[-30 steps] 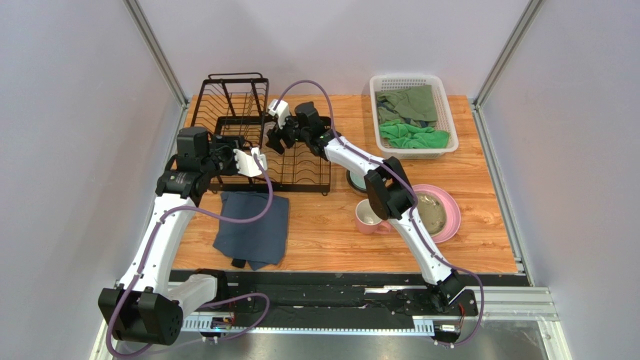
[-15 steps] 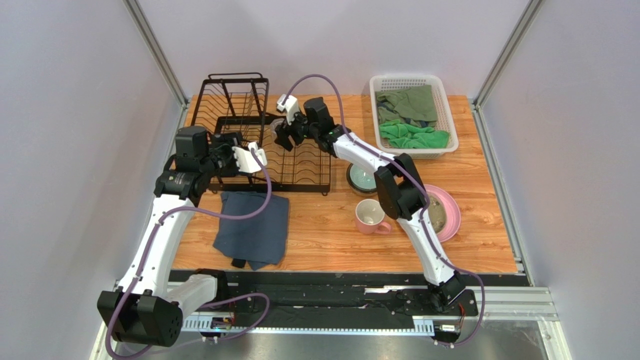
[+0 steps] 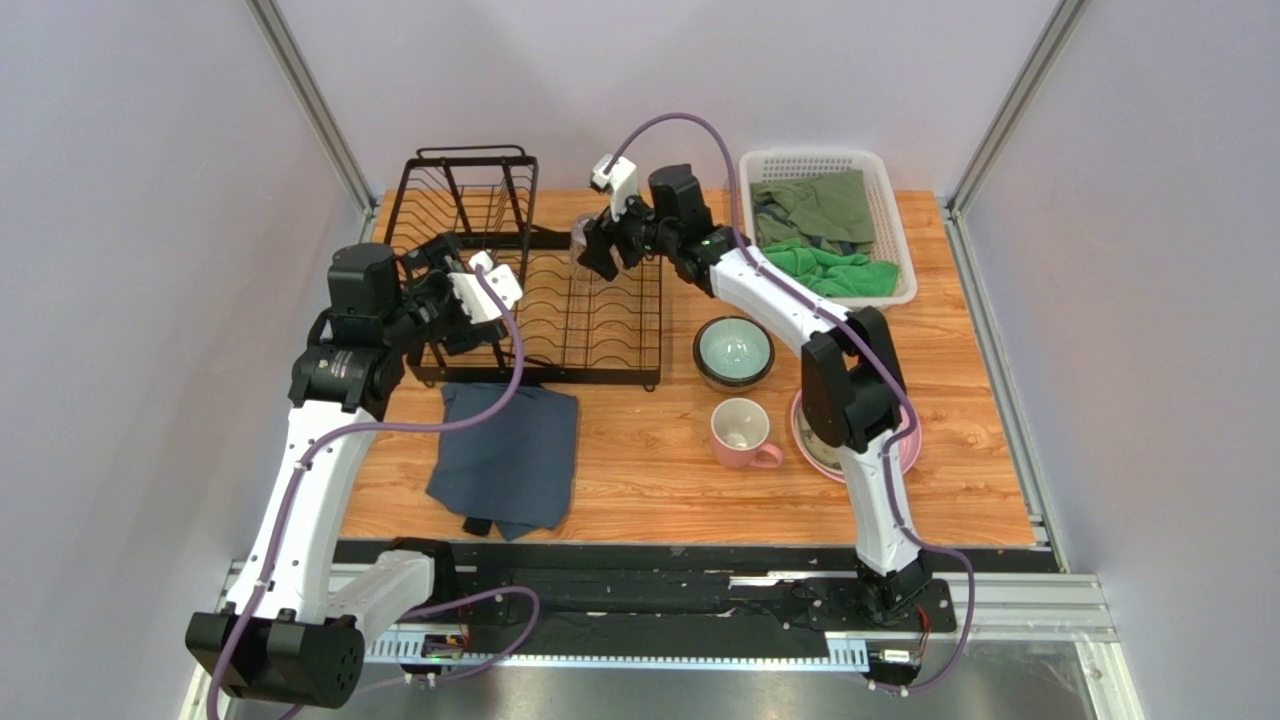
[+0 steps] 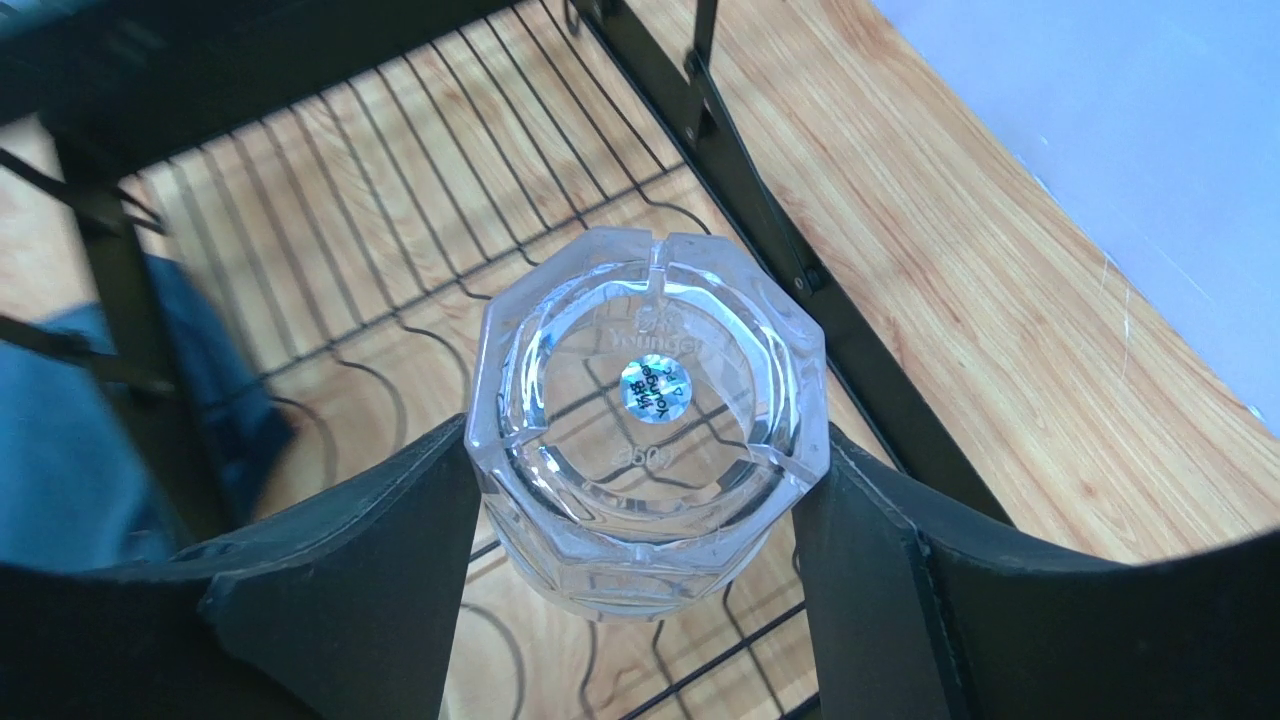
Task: Unload the mixed dishes from the dish rack
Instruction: Pick up the cup from the dish rack.
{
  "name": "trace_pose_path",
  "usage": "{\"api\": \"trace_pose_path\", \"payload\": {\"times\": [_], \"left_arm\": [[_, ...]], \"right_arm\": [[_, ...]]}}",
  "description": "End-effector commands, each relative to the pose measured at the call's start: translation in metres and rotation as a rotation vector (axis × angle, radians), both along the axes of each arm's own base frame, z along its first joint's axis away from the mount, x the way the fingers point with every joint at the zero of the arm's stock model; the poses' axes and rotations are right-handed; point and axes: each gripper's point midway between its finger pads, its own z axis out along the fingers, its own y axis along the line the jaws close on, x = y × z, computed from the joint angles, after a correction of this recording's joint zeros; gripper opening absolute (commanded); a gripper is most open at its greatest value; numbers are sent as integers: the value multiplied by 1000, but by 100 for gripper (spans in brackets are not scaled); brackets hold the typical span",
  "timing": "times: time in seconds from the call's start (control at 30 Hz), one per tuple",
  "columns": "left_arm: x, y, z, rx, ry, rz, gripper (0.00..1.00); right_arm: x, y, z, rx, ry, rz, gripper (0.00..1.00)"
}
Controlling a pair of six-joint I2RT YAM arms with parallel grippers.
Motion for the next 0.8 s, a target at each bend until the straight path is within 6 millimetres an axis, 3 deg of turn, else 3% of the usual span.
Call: {"api": "trace_pose_path", "payload": {"times": [0.0, 0.03, 0.1, 0.27, 0.43, 0.77], "left_arm": [[-11, -14, 24, -122, -9, -24, 95], [-15, -16, 24, -128, -18, -33, 95], [-16, -17, 31, -150, -47, -24, 95], [-23, -25, 46, -164, -128, -33, 96], [-28, -37, 49, -173, -153, -41, 96], [-11, -61, 59, -208, -259, -8, 97]], "right_arm": [[-27, -17, 82, 146, 53, 21, 0], [-36, -20, 98, 173, 62, 42, 0], [-46, -29, 99, 188, 122, 38, 0], [-87, -46, 131, 247, 231, 82, 0], [-117, -64, 149, 332, 408, 145, 0], [-135, -88, 176, 508, 711, 196, 0]]}}
